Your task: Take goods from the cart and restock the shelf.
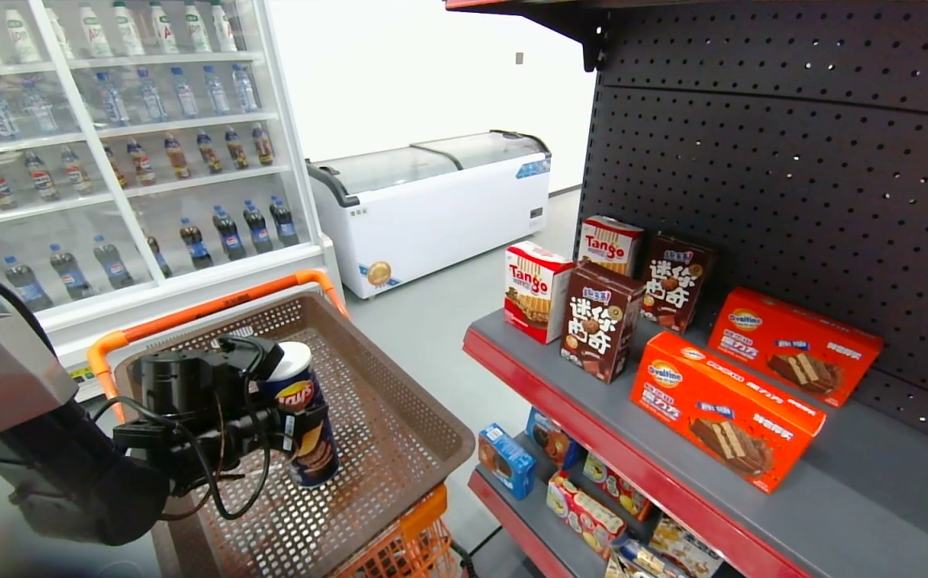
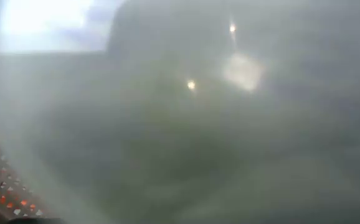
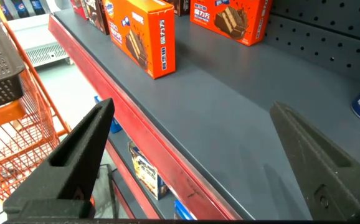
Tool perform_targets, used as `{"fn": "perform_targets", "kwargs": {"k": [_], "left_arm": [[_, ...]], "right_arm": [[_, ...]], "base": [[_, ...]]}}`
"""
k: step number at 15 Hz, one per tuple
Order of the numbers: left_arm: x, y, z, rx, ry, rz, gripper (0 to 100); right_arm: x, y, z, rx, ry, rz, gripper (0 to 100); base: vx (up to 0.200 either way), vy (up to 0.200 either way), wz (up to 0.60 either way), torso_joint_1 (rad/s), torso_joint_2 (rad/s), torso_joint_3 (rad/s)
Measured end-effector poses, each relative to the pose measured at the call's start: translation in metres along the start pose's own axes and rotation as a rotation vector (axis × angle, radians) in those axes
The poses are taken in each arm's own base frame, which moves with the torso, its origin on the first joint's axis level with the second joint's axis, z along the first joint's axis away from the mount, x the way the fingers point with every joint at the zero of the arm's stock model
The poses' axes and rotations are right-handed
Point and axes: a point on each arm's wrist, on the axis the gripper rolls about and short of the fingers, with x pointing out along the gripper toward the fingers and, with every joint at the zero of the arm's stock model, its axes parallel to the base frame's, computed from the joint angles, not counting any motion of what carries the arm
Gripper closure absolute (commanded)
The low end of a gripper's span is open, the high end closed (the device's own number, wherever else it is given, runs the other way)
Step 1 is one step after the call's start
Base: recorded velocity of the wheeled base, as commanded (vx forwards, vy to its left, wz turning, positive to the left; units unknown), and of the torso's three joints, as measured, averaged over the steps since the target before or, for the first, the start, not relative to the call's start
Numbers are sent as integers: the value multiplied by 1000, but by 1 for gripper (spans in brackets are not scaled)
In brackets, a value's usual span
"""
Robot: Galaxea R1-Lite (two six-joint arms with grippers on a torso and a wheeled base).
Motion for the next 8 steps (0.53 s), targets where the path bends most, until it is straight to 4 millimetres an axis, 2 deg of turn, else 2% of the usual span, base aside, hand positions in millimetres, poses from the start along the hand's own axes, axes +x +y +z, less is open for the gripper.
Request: {"fn": "perform_targets", "kwargs": {"k": [4,6,8], "left_arm": [[-3,0,-2,-1,45,10,100],[-11,0,7,-2,36,48,100],[-28,-1,23,-15,8,78,100]], "right_arm": [[0,0,0,0,0,0,0],[0,0,0,0,0,0,0],[0,0,0,0,0,0,0]], "base": [[0,0,0,0,0,0],[0,0,0,0,0,0],[0,0,0,0,0,0]]}}
